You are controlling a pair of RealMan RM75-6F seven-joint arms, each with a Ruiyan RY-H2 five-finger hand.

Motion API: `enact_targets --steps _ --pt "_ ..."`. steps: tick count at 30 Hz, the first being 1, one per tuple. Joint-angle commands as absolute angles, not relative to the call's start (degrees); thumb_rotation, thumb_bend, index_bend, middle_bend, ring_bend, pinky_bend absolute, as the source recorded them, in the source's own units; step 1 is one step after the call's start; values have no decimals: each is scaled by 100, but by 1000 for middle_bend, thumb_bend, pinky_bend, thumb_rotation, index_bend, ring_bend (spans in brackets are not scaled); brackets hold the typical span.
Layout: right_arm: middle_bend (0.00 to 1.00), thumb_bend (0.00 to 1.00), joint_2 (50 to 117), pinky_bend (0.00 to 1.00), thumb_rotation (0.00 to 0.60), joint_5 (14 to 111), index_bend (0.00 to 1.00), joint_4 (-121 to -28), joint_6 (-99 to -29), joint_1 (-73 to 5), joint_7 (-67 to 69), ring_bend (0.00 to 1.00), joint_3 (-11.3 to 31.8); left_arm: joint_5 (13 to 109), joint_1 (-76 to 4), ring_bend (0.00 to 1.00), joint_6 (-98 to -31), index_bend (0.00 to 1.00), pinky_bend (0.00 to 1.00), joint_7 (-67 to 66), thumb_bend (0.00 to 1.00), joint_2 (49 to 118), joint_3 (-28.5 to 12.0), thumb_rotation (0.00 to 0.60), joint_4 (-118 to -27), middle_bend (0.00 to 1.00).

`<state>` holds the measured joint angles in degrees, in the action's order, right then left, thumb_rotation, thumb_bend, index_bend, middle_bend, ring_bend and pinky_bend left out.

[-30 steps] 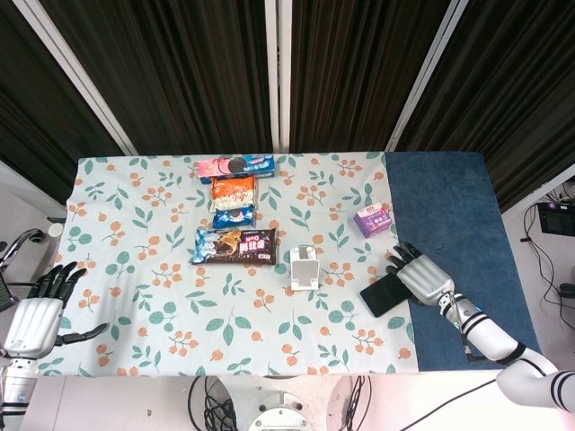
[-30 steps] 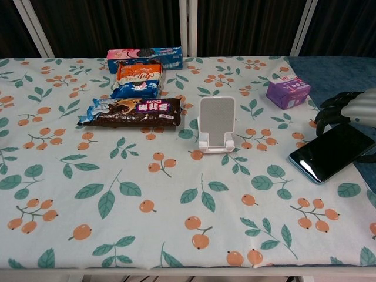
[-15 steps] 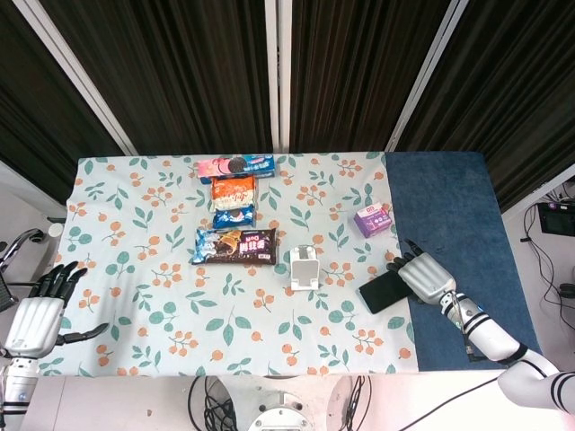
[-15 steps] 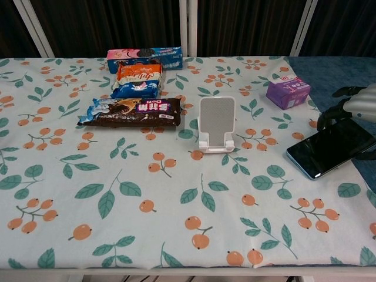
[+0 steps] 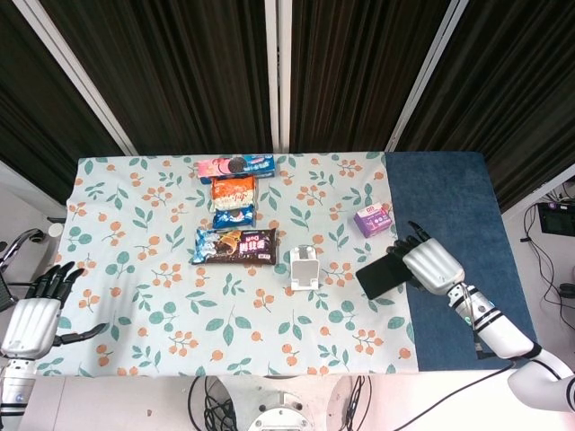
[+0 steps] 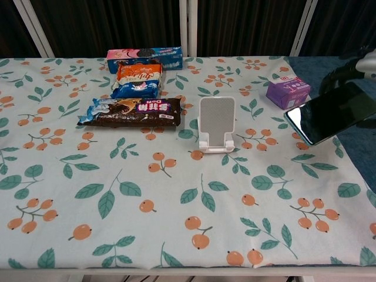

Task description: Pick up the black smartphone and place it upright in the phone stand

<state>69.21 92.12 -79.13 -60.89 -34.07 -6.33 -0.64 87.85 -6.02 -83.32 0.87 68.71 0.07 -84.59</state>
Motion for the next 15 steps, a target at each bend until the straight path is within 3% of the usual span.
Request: enact_targets --steps 1,7,15 --pt "407 320 6605 80 600 9375 726 -8247 -6570 -3397 -1079 412 221 8788 -602 49 -8338 107 138 93 0 6877 4 325 -8456 40" --pt "407 320 6227 80 600 9622 728 -8792 -6920 -3608 -2381 412 687 8813 -604 50 -8355 107 138 81 0 6888 3 324 -8464 40" --pt "410 294 5885 71 600 10461 723 -9251 -6283 -4338 -4481 414 964 8817 -589 50 -8385 107 138 86 0 6893 1 324 -8472 40"
